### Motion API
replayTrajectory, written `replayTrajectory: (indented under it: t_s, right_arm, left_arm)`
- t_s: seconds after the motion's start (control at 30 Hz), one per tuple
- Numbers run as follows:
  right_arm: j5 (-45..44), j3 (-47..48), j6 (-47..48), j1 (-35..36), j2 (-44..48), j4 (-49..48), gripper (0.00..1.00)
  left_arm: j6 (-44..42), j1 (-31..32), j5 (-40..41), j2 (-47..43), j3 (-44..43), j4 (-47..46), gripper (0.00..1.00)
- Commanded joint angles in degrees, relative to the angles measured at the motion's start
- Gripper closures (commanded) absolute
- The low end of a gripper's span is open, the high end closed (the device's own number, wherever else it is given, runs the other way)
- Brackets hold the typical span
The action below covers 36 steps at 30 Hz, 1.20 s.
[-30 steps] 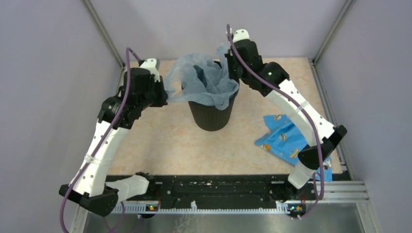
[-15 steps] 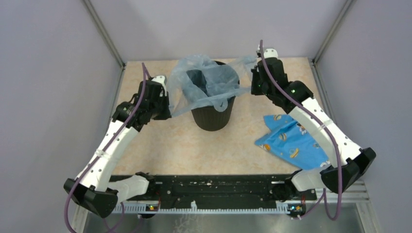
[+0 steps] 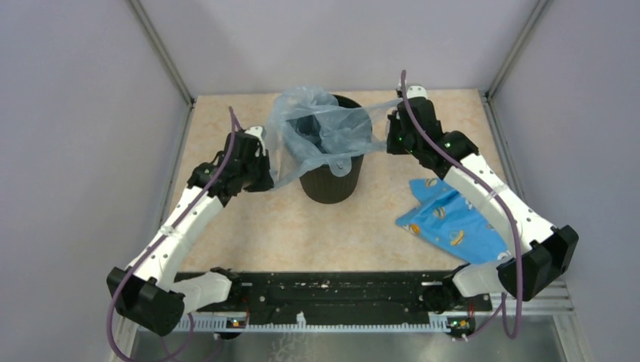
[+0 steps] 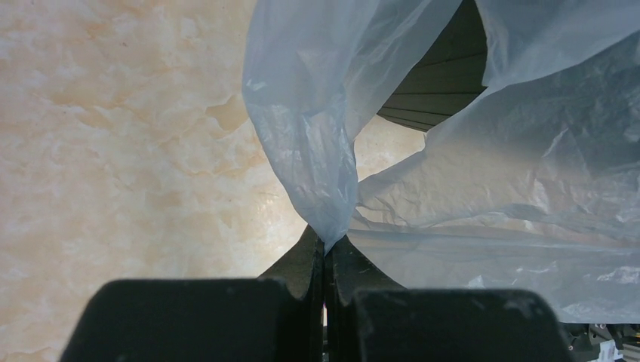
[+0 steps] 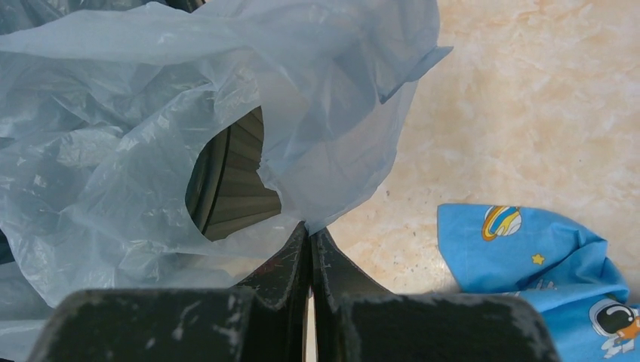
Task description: Put the trash bags into the trash bin
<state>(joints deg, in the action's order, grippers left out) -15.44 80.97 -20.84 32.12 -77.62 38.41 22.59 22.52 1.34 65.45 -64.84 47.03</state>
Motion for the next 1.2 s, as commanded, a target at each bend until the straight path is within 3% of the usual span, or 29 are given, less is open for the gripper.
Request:
replayTrajectory:
  t_s: [0.0,0.37,0.97,1.17]
  right_arm:
    - [-2.53,0.9,0.01,-0.83,2.15,-0.38,1.0]
    - [-0.48,-4.17,0.45,-5.51,1.99,-2.87,1.0]
    - [0.25,-5.7,0.66,-7.27,-4.22,-6.22,1.0]
    - [3.15,-3.45,-0.13,-5.81,-1.85,-4.97,1.0]
  left_arm:
    - [-0.3,-0.53,-0.6,-0.15,-0.08,-2.3,1.0]
    - [-0.64,-0.8,-3.64,-0.09,-3.56,-1.75,1.0]
    - [0.7,-2.86,-1.96,2.84,0.26,-5.69,1.0]
    - [0.79,-7.74,-5.42,5.29,2.95,-8.8,1.0]
